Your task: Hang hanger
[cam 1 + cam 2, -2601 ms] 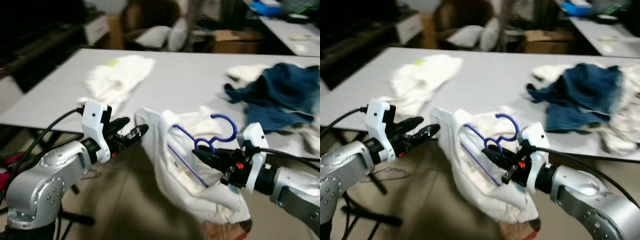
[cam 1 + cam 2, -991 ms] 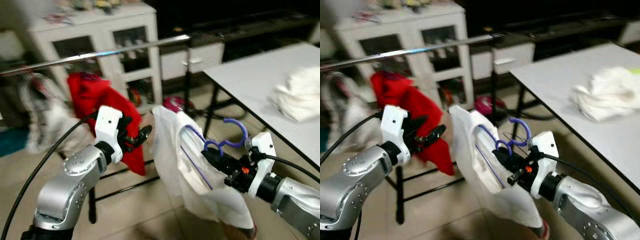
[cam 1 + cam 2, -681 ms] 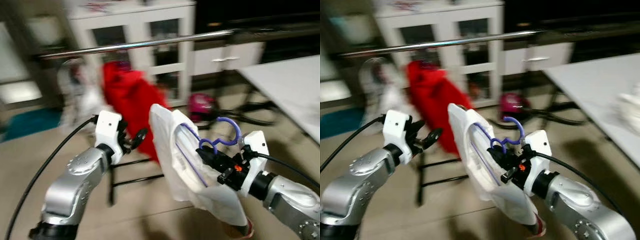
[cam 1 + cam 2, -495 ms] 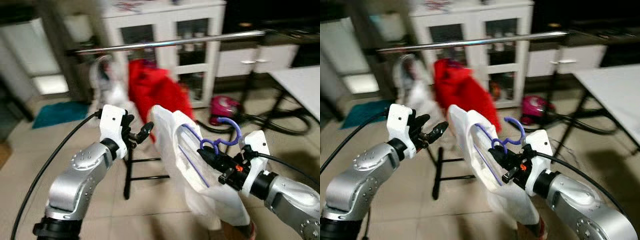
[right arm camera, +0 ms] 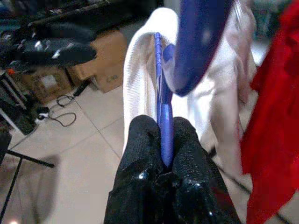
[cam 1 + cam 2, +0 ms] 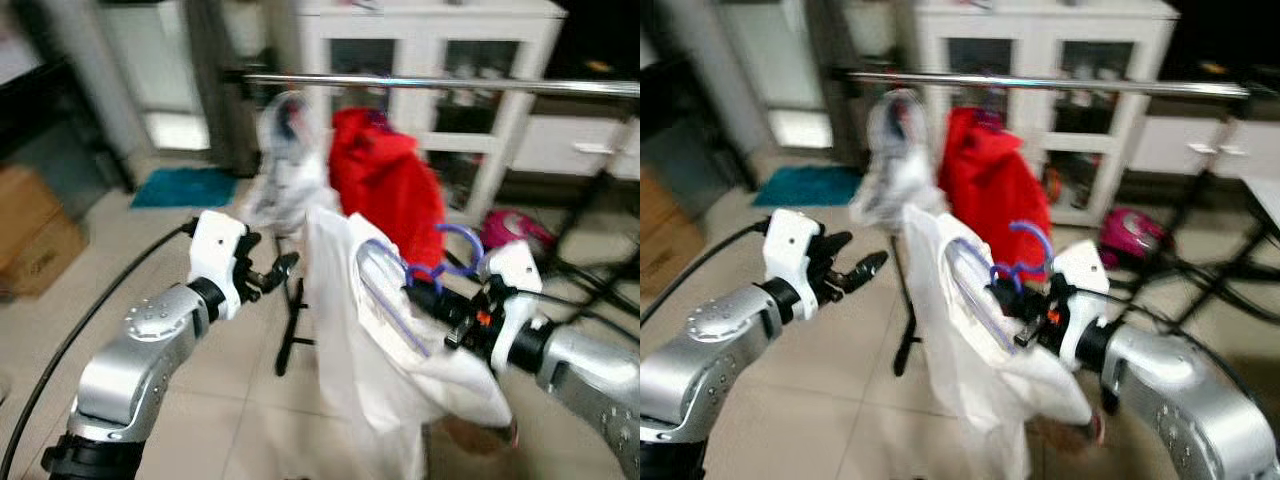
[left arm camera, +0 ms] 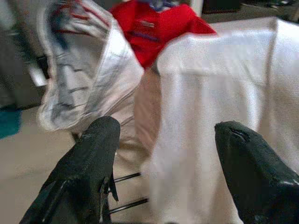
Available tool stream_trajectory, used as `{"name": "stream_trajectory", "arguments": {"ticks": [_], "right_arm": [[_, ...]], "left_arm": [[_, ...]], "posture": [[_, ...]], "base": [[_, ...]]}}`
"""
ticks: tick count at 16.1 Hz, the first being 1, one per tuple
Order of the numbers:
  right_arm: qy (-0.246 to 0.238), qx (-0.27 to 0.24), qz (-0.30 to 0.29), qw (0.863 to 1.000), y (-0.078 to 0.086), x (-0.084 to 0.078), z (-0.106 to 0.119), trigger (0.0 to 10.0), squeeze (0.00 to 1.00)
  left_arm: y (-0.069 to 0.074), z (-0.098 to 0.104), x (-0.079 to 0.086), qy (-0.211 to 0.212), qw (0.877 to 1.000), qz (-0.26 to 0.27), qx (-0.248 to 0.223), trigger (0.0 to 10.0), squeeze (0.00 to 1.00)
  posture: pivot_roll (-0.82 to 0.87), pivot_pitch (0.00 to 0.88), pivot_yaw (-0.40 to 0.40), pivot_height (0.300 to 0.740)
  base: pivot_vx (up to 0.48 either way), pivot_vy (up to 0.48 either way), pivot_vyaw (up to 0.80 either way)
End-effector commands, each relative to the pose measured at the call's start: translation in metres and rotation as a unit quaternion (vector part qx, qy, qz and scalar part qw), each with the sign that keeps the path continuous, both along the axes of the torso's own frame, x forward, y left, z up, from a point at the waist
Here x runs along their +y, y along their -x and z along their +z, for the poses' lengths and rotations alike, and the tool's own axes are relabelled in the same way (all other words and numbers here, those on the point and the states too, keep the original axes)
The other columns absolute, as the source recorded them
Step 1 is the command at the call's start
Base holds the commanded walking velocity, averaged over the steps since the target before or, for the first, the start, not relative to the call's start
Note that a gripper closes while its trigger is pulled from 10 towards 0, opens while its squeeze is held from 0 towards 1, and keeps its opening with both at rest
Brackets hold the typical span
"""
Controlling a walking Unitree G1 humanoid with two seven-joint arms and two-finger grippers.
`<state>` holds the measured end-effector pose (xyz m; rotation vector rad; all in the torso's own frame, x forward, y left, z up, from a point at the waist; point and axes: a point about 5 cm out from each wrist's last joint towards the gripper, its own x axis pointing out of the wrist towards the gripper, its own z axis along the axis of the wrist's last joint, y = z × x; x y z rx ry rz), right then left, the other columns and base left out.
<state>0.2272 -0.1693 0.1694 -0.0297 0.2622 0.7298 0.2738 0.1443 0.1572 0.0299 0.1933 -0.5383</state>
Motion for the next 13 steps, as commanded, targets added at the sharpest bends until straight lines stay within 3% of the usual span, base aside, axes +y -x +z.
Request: {"name": "stream_trajectory", "arguments": {"ticks": [1, 8, 13], "right_arm": [[-0.002, -0.022, 0.0, 1.0, -0.004, -0.001, 0.006, 10.0, 0.0], [0.009, -0.025, -0.005, 1.0, -0.013, -0.008, 0.003, 10.0, 0.0], [0.005, -0.036, -0.043, 0.998, -0.005, -0.019, 0.007, 10.0, 0.0]], "left_arm": [[0.002, 0.006, -0.004, 0.011, 1.0, -0.013, -0.012, 10.0, 0.0], [0.001, -0.004, -0.004, -0.002, 1.0, -0.001, -0.006, 10.0, 0.0], [-0.005, -0.004, -0.009, -0.005, 1.0, -0.028, -0.002, 10.0, 0.0]], "posture": [[-0.06, 0.0, 0.059, 0.74], [-0.08, 0.0, 0.032, 0.74], [-0.1, 0.0, 0.079, 0.74]], "base": [[0.0, 0.0, 0.0], [0.0, 0.0, 0.0], [0.0, 0.0, 0.0]]}}
